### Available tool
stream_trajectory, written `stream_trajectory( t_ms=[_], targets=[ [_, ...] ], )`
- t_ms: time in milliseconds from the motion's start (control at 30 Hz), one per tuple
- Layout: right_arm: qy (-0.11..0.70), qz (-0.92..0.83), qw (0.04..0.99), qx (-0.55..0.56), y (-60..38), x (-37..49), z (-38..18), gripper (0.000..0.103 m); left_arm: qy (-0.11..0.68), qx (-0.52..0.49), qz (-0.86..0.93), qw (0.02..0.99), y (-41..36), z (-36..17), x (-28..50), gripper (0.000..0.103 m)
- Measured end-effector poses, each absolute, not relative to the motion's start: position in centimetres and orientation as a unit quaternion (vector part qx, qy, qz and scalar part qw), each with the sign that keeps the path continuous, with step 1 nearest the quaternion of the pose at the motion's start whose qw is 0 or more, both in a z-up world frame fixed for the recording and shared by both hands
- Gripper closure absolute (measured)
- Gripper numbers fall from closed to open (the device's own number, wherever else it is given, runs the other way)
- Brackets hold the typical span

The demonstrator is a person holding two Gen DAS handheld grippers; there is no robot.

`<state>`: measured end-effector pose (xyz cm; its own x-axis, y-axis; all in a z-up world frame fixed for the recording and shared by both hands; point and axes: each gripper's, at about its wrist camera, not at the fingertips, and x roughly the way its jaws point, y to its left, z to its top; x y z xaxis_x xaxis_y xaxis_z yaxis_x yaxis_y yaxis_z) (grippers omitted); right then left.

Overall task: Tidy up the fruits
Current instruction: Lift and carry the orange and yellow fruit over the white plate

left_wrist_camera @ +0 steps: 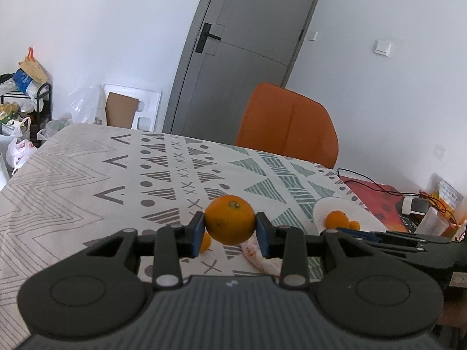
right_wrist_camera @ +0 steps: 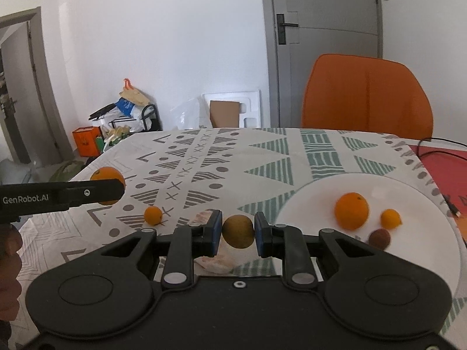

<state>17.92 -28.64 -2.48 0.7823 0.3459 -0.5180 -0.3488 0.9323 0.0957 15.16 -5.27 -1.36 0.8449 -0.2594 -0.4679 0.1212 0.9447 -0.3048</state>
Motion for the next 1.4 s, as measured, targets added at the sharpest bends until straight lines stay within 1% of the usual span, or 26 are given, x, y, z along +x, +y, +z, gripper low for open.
stream_trajectory(
  t_ms=[700,1400],
  targets=[
    [0.257,0.121,0.958,0.044,-36.3,15.2,-3.0,0.081,0.27,-0.091,-0.15,0.947,-12.0,-1.1,14.9,0.067],
    [0.259,0.052,0.96,0.096,-43.8,15.7,-5.0,0.081,0.298,-0.043,-0.195,0.933,-18.9,-2.4,17.0,0.067]
  ],
)
